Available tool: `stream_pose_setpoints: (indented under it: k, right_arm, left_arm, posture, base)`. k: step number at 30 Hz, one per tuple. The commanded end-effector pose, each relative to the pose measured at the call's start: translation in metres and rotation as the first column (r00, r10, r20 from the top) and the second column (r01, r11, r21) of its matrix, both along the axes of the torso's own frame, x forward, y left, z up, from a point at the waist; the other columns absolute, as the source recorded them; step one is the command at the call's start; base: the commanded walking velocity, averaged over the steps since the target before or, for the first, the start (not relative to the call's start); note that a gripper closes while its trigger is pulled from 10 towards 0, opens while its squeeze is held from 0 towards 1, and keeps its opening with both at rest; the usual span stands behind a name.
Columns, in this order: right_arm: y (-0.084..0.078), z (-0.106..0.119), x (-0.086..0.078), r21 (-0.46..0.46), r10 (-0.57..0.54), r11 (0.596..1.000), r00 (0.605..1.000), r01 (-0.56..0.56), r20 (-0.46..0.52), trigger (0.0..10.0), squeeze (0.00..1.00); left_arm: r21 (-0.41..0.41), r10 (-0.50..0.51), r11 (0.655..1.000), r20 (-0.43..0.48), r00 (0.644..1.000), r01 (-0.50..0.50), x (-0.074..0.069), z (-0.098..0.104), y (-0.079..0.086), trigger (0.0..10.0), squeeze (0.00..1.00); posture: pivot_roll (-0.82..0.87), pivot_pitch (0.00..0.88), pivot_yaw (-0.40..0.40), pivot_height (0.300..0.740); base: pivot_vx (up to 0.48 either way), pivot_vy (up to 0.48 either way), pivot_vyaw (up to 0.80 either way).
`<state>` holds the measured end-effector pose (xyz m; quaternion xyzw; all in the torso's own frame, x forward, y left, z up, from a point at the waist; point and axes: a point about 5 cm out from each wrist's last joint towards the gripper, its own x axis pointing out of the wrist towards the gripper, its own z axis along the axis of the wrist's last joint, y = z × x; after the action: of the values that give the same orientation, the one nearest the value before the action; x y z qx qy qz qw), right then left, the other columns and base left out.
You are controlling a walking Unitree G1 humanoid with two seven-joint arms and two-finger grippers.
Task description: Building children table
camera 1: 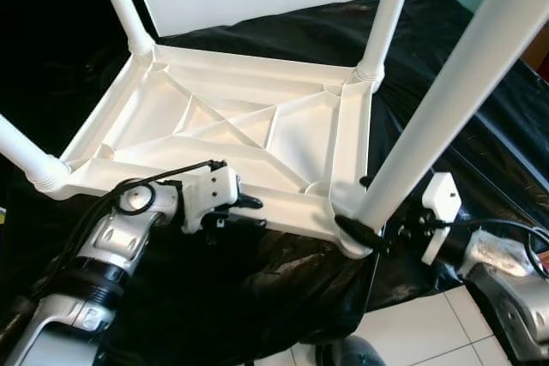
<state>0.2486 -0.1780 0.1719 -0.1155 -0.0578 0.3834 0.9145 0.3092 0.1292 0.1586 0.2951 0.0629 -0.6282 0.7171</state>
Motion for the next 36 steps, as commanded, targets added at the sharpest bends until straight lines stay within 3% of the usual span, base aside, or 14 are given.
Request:
stream_pose_setpoints:
  k: [1,4,10,11,14,18,27,32,36]
  right_arm:
    - [-0.019,0.002,0.012,0.011,-0.152,0.988,0.988,0.152,0.040,10.0,0.00]
    - [-0.026,0.002,0.023,0.028,-0.225,0.974,0.973,0.224,0.059,10.0,0.00]
    - [-0.040,0.002,0.035,0.033,-0.325,0.946,0.942,0.323,0.090,10.0,0.00]
    - [-0.047,0.004,0.039,0.037,-0.382,0.924,0.915,0.381,0.127,10.0,0.00]
    - [-0.050,0.006,0.041,0.055,-0.401,0.916,0.907,0.397,0.128,10.0,0.00]
    - [-0.045,0.000,0.040,0.041,-0.362,0.932,0.925,0.359,0.118,10.0,0.00]
    - [-0.029,-0.007,0.044,0.078,-0.331,0.943,0.939,0.324,0.094,10.0,0.00]
    - [-0.024,-0.005,0.051,0.123,-0.336,0.938,0.938,0.325,0.086,10.0,0.00]
    - [-0.024,-0.005,0.052,0.128,-0.336,0.938,0.938,0.323,0.089,10.0,0.00]
  left_arm:
    - [-0.114,0.323,0.945,0.157,0.933,-0.307,0.022,0.004,0.005,10.0,0.00]
    - [-0.158,0.388,0.918,0.157,0.908,-0.364,0.032,0.008,0.001,10.0,0.00]
    - [-0.244,0.435,0.885,0.125,0.892,-0.397,0.041,0.015,-0.007,10.0,0.00]
    - [-0.291,0.438,0.874,0.124,0.890,-0.389,0.042,0.021,-0.011,10.0,0.00]
    - [-0.328,0.427,0.864,0.074,0.901,-0.383,0.041,0.023,-0.012,10.0,0.00]
    - [-0.383,0.387,0.851,-0.004,0.922,-0.359,0.034,0.023,-0.011,10.0,0.00]
    - [-0.454,0.353,0.811,-0.123,0.928,-0.369,0.011,0.017,-0.013,10.0,0.00]
    - [-0.515,0.398,0.733,-0.208,0.894,-0.445,-0.003,0.012,-0.003,10.0,0.00]
    - [-0.533,0.406,0.694,-0.266,0.874,-0.484,-0.011,0.006,0.001,10.0,0.00]
  posture:
    - [-0.06,0.178,0.034,0.740]
    - [-0.06,0.173,0.037,0.740]
    - [-0.06,0.168,0.036,0.740]
    - [-0.06,0.167,0.038,0.740]
    - [-0.06,0.164,0.041,0.740]
    - [-0.07,0.162,0.050,0.740]
    - [-0.06,0.166,0.050,0.740]
    - [-0.05,0.170,0.054,0.740]
    - [-0.05,0.176,0.062,0.740]
  base:
    - [0.000,0.000,0.00]
    - [0.000,0.000,0.00]
    - [0.000,0.000,0.00]
    - [0.000,0.000,0.00]
    - [0.000,0.000,0.00]
    - [0.000,0.000,0.00]
    - [0.000,0.000,0.00]
    - [0.000,0.000,0.00]
    - [0.000,0.000,0.00]
